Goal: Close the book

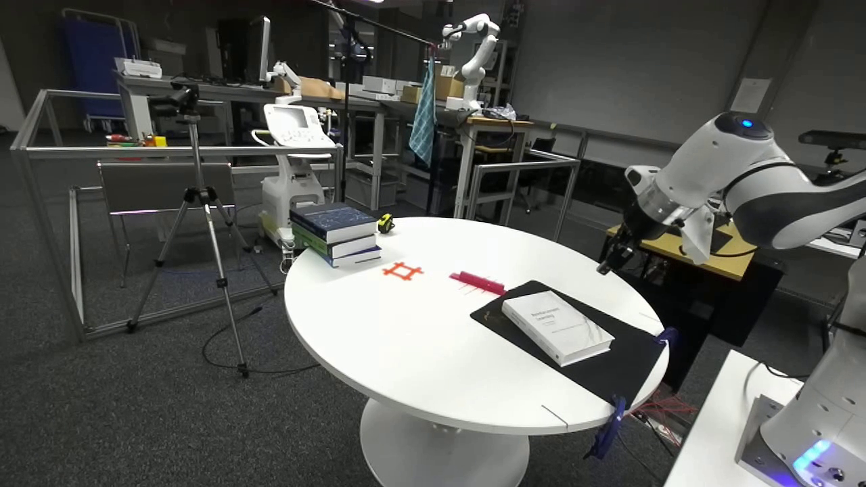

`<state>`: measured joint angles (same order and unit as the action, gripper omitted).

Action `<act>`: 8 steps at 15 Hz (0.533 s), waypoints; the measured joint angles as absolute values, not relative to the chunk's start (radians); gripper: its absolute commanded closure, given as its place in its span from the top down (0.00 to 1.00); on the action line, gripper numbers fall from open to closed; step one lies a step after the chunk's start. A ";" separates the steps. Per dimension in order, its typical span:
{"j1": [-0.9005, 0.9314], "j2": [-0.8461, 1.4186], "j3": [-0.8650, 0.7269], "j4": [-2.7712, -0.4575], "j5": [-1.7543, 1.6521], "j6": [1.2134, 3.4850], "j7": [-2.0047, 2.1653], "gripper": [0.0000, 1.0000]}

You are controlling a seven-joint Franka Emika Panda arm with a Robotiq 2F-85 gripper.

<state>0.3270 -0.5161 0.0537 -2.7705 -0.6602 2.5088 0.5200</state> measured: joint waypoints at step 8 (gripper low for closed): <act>0.297 -0.758 0.087 -2.769 -0.305 2.421 0.304 1.00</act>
